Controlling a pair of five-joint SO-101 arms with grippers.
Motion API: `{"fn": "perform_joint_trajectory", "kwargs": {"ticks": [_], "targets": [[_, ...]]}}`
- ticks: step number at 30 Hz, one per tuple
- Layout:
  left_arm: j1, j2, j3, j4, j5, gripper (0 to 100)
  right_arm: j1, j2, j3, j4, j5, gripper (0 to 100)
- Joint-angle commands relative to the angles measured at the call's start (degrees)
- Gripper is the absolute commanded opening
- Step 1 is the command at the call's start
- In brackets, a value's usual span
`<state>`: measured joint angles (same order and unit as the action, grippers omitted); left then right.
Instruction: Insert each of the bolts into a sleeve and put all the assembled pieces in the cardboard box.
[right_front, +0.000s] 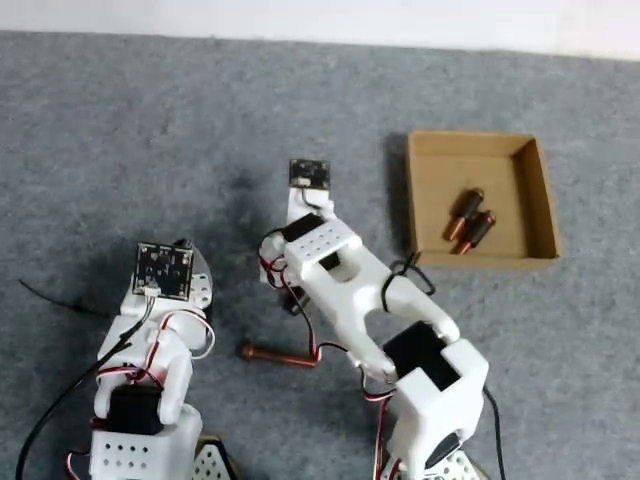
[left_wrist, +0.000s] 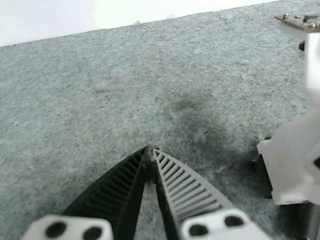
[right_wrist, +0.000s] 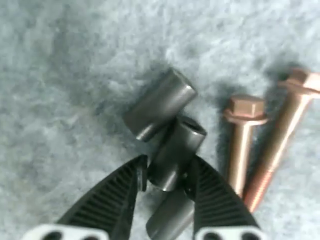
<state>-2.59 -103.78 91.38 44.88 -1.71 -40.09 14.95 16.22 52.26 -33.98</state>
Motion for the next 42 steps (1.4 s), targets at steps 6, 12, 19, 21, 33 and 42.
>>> {"fn": "perform_joint_trajectory", "kwargs": {"ticks": [6,12,19,21,33,42], "targets": [[-0.6,-0.7,-1.3,-1.2,0.5,1,2.8,-0.2,-1.4,0.3,4.8,0.3],[-0.6,-0.7,-1.3,-1.2,0.5,1,3.8,-1.3,-2.2,0.7,5.3,0.3],[-0.6,-0.7,-1.1,-1.2,0.5,1,8.4,-14.5,-3.6,4.6,11.8,0.4],[-0.6,-0.7,-1.1,-1.2,0.5,1,9.9,-19.2,-2.5,5.6,14.5,0.4],[-0.5,-0.7,-1.0,-1.2,0.5,1,19.8,-44.4,14.0,1.2,21.7,0.4],[-0.5,-0.7,-0.6,-1.2,0.4,1,28.1,-67.6,41.3,-12.3,26.8,0.4]]}}
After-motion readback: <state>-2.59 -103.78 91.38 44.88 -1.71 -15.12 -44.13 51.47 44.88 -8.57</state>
